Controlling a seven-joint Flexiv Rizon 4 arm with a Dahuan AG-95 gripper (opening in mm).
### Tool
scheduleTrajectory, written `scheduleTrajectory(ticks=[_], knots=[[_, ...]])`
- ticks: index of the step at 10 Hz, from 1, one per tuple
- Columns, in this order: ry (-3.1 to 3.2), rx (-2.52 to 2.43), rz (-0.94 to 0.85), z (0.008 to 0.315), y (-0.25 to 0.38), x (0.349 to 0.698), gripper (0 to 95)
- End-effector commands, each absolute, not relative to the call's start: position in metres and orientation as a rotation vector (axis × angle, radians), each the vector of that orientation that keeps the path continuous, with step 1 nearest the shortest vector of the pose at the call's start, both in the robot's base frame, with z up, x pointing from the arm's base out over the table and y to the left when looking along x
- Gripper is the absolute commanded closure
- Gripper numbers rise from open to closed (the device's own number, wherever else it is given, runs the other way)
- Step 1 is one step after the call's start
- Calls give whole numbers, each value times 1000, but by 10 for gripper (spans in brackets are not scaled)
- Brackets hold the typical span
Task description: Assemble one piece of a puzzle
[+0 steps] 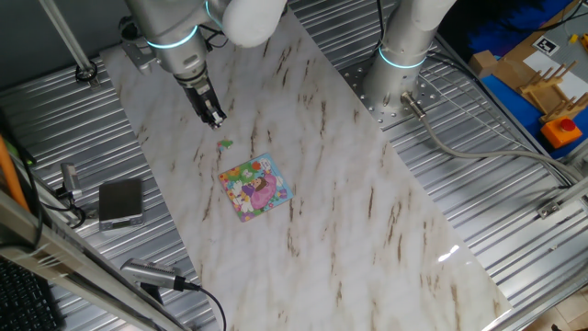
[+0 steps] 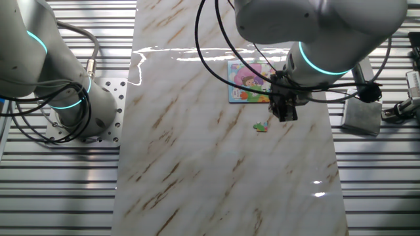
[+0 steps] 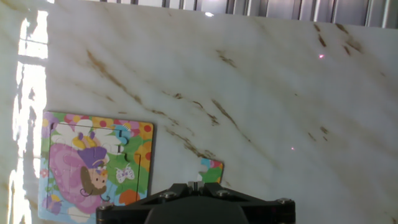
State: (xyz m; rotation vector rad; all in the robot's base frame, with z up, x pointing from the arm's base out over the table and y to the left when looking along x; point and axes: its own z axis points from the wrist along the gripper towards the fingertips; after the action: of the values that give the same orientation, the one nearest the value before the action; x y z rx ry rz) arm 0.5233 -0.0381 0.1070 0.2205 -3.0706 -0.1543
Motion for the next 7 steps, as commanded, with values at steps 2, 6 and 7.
scheduleTrajectory(ticks=[2, 6, 7], knots=[[-3094, 205, -138, 107, -38, 522, 950], [-3097, 156, -108, 108, -40, 521, 950], [-3099, 129, -106, 109, -42, 520, 950]])
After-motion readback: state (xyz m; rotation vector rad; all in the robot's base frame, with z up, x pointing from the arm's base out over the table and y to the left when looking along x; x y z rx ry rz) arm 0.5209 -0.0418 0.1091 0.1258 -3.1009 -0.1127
